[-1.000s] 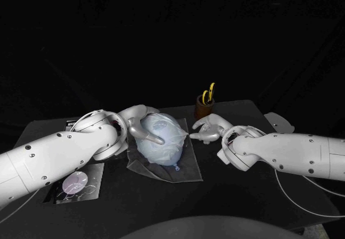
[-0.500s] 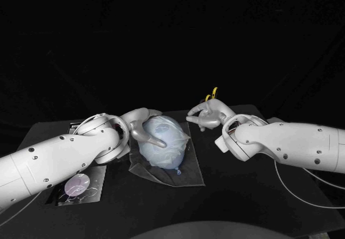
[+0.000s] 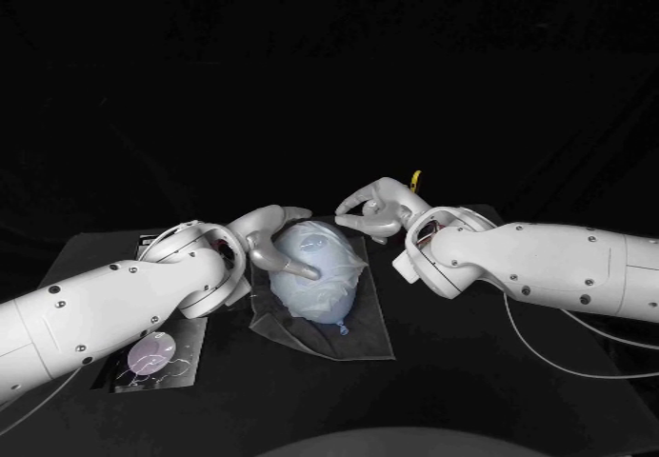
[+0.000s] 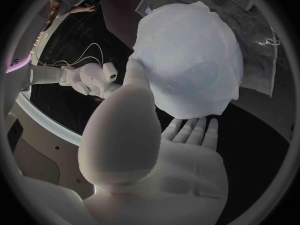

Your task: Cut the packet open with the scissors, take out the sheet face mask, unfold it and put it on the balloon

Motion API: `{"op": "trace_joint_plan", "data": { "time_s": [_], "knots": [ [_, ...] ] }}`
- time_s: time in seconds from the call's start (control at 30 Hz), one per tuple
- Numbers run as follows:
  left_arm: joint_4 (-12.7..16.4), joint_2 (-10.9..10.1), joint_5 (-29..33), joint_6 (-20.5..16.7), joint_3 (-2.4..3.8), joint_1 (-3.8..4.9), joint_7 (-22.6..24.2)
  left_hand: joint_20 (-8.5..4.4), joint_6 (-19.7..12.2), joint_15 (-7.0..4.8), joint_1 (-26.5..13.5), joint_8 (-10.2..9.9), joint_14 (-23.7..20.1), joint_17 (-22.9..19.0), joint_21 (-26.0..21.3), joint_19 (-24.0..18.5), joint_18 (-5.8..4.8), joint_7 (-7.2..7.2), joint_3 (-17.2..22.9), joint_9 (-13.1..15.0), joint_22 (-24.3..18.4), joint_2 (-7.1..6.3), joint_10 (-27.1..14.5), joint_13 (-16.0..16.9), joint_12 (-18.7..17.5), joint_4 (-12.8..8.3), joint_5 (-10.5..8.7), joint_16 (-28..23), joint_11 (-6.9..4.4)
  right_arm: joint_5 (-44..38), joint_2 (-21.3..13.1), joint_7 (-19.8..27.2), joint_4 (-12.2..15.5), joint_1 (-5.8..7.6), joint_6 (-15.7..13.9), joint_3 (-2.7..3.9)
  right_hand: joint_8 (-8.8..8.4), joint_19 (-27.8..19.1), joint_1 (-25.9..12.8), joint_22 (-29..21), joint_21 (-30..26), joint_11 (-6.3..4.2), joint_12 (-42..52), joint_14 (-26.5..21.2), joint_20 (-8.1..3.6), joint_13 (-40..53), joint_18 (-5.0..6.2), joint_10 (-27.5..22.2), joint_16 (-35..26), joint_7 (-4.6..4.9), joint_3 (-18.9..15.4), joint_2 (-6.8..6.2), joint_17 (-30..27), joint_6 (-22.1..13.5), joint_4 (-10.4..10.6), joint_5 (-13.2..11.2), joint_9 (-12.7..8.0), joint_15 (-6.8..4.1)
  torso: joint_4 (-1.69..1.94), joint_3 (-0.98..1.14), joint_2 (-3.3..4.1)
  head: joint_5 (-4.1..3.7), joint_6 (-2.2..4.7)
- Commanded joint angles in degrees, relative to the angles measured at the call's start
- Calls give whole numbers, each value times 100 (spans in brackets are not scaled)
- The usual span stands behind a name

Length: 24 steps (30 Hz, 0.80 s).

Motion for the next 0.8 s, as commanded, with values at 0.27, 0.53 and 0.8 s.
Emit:
{"op": "trace_joint_plan", "data": {
  "time_s": [0.27,0.53,0.8],
  "knots": [
    [101,-175,1151,-558,6,4,1061,29,-55,-19,-4,-31,-233,-62,31,46,-84,588,-20,-6,15,-5,-50,-8,-24,-10,11,-38,-16,-577,115,-256,-46,57,273,14,-39,200,-77,343,507,34,598,517,21,996,-158,321,229,13,-72,45,1140,69,-36,-20,-111,48,-7,-3,-2,25,32],
    [183,-365,2169,-349,16,11,1244,30,-95,28,-97,-38,-468,-120,31,31,-168,559,-30,-12,12,-9,-208,-26,-45,-10,10,-107,-168,-485,150,-174,-110,68,217,18,-37,187,-96,354,504,36,595,519,24,996,-154,315,233,13,-76,80,1148,82,-18,-20,-127,51,-9,2,-5,51,9],
    [129,-408,2549,-288,28,19,971,27,31,-38,-204,5,-330,-81,37,38,-180,666,3,33,14,-4,-98,-5,-13,-7,21,-77,-41,-398,136,-96,-37,70,153,19,-37,174,-120,364,503,39,602,517,28,1004,-152,313,234,14,-77,120,1146,90,9,-17,-142,55,-13,-2,-14,92,-4]
  ]
}}
